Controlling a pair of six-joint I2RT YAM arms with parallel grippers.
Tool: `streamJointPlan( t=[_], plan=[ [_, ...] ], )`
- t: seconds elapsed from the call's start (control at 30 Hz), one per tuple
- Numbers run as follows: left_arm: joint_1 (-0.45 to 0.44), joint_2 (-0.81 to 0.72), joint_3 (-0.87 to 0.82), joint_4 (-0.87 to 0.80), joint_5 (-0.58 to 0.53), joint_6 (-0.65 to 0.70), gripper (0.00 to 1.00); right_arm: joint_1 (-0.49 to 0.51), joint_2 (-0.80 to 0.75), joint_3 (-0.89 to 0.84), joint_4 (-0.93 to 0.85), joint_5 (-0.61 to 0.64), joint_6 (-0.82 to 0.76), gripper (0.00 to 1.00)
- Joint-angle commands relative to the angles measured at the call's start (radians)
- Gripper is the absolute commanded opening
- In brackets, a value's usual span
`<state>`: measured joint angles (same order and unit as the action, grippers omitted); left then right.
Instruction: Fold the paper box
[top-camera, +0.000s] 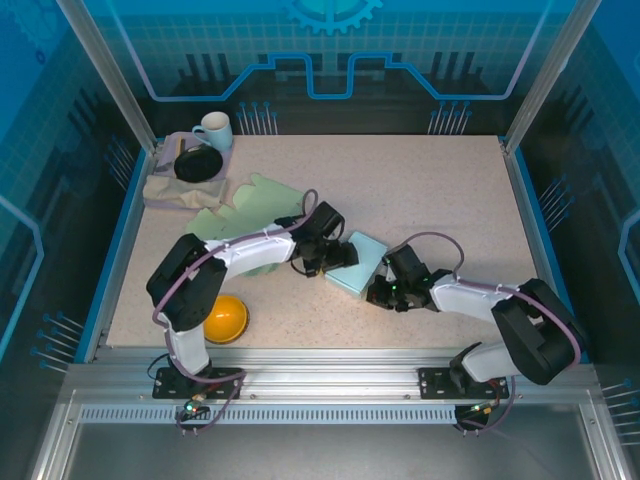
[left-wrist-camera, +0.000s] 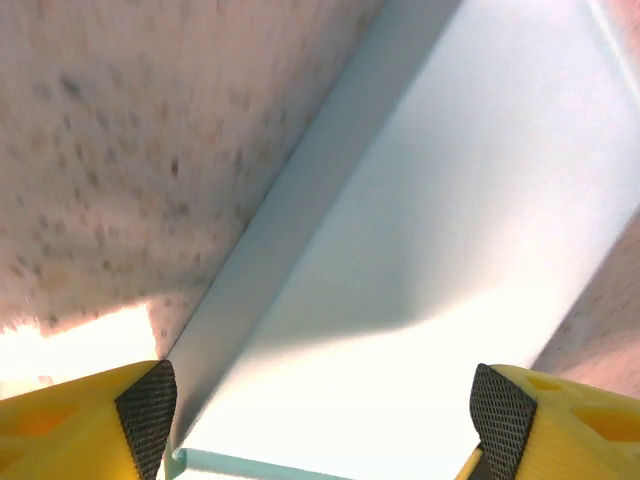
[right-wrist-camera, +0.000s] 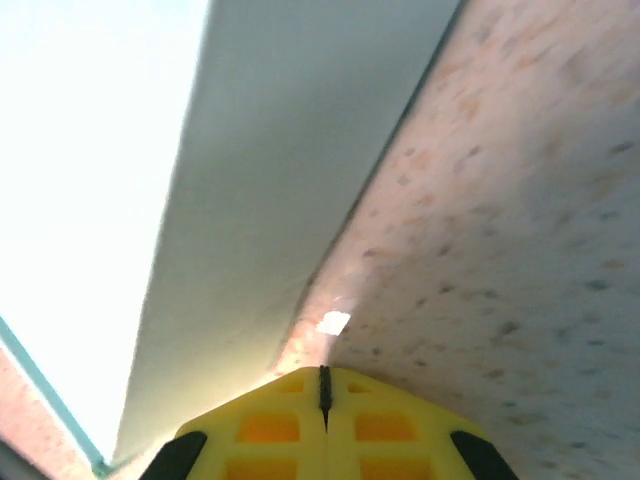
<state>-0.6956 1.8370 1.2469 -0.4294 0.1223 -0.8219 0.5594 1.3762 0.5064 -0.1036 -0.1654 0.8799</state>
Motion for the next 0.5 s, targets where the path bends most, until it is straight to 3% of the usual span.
streamJointPlan(
  t=[0.0,0.13,0.23,0.47],
  plan=[
    [0.016,-0.053,0.028,-0.060,-0.050,0.062,0.83,0.003,-0.078,0.052,-0.170,0.132,-0.079,0.08],
    [0.015,-0.138,-0.047,-0.076,-0.084,0.045,0.83,-0.010,-0.202,0.133,-0.356,0.260,-0.197,0.25],
    [0.000,-0.205,-0.164,0.020,-0.011,-0.037,0.83,-0.053,-0.224,0.231,-0.430,0.285,-0.336,0.49],
    [-0.106,-0.168,-0.233,0.181,0.031,-0.182,0.82,-0.157,0.038,0.514,-0.481,0.255,-0.568,0.62]
  ],
)
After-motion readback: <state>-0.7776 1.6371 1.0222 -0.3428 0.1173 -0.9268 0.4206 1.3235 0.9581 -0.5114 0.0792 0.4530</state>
